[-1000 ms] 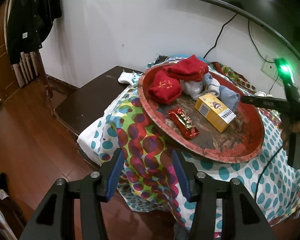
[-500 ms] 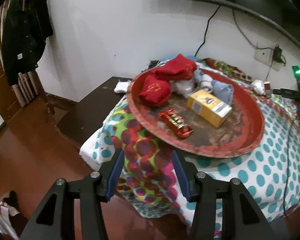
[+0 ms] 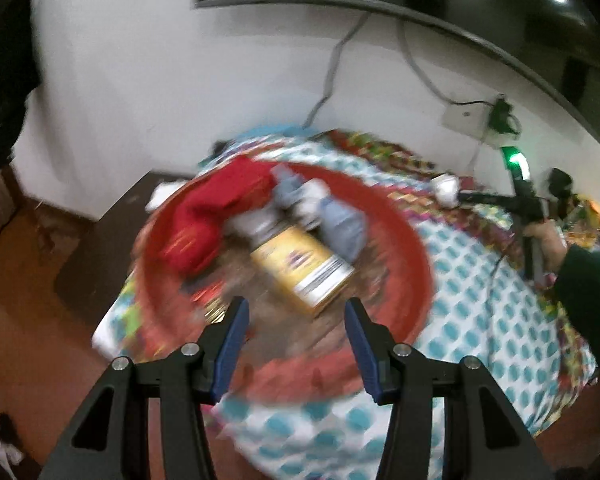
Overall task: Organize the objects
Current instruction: 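Grasp the white sock with the left gripper while the right gripper grasps the red MARUBI box, then carry the white sock over the tray and lower it with the left gripper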
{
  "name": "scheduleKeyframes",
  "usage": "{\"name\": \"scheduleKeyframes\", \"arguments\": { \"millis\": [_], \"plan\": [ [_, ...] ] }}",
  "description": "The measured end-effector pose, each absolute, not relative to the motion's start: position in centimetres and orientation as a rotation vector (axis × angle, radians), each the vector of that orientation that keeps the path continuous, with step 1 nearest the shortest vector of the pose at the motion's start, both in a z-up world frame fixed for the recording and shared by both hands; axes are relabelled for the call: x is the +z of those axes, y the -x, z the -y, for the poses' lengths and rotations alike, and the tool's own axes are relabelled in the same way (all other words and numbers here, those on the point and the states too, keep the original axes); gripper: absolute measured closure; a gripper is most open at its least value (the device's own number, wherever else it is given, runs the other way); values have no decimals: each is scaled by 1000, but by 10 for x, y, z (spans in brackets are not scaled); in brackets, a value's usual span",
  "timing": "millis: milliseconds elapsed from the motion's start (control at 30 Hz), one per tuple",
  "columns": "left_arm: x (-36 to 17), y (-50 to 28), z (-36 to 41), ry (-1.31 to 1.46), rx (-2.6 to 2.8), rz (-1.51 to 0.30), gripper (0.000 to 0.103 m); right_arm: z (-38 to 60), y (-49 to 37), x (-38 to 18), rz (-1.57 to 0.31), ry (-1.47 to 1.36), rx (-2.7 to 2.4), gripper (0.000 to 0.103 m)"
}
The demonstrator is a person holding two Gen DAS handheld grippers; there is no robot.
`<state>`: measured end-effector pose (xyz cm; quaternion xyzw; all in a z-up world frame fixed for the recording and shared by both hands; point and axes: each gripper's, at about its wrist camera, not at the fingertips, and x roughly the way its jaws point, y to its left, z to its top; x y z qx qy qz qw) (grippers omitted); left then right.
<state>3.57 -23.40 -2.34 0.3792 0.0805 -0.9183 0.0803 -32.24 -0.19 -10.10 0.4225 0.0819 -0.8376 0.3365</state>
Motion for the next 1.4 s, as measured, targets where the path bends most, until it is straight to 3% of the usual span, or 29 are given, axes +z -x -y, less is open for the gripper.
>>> {"name": "scheduleKeyframes", "arguments": {
  "millis": [300, 533, 767, 967, 1033, 1100, 1133, 1167, 1400],
  "plan": [
    [-26, 121, 123, -1301, -2972, -46, 52, -64, 243, -93, -367, -1154, -2235, 70],
    [-59, 256, 55, -1460, -2935, 49, 51, -102, 196, -106, -359, -1188, -2244, 70],
    [-93, 322, 37, -1566, -2847, 121, 51, -96, 186, -106, -326, -1142, -2244, 71],
    [-122, 344, 32, -1725, -2832, -123, 41, -93, 185, -107, -310, -1127, -2262, 71],
    [-120, 340, 15, -1676, -2870, -7, 42, -97, 185, -107, -294, -1129, -2275, 71],
    [-119, 335, 0, -1602, -2879, 156, 45, -102, 185, -107, -270, -1154, -2267, 70],
    [-120, 331, -4, -1616, -2896, 150, 61, -107, 183, -106, -249, -1155, -2269, 70],
    [-119, 328, -4, -1622, -2900, 129, 68, -110, 182, -106, -232, -1161, -2259, 70],
    [-116, 271, 11, -1610, -2982, 40, 72, -127, 171, -102, -155, -1192, -2221, 67]
  ]
}}
